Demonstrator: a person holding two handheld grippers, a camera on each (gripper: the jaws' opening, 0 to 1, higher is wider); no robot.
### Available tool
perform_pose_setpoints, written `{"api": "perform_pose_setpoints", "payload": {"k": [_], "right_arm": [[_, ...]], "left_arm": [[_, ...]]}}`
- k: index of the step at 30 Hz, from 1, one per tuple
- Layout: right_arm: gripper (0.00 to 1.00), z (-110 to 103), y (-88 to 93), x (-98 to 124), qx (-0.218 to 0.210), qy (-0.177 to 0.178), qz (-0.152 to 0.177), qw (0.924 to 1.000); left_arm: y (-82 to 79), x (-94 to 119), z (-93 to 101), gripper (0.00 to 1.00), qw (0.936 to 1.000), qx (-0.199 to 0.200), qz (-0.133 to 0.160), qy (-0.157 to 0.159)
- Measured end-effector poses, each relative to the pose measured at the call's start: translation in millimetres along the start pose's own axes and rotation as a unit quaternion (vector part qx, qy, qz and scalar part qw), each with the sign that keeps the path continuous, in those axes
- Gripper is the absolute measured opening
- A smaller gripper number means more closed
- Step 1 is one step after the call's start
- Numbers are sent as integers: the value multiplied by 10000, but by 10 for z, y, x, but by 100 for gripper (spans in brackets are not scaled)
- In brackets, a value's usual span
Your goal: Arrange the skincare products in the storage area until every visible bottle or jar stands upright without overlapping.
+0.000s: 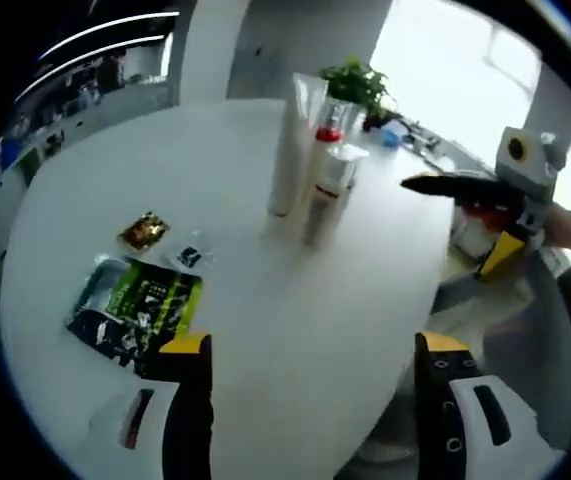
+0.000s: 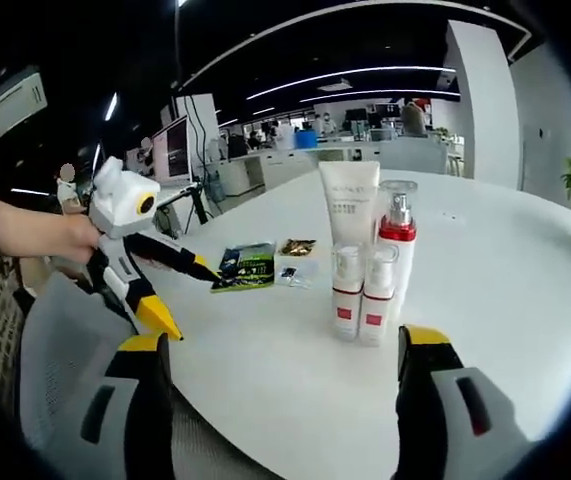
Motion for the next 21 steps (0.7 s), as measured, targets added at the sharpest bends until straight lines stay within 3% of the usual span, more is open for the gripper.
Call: {"api": "perform_pose_setpoints", "payload": {"k": [16, 21], "right_arm": [[94, -120, -21, 22, 86, -91, -34, 9999], [94, -145, -37, 50, 87, -93, -15, 9999]], "left_arm": [[301, 460, -131, 95, 9956, 720, 135, -589], [368, 579, -108, 97, 9943, 901, 192, -544]]}}
Point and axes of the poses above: the point that each gripper's makers call its tool centre point, and the gripper's own axes: x roughly backward along the fingers, z roughly to its right, y roughly out of its underside, the point moved 1 cm from there along x, roughly backward along the fingers, and after that the axes turned 7 degrees about -y, right-handed, at the moved point
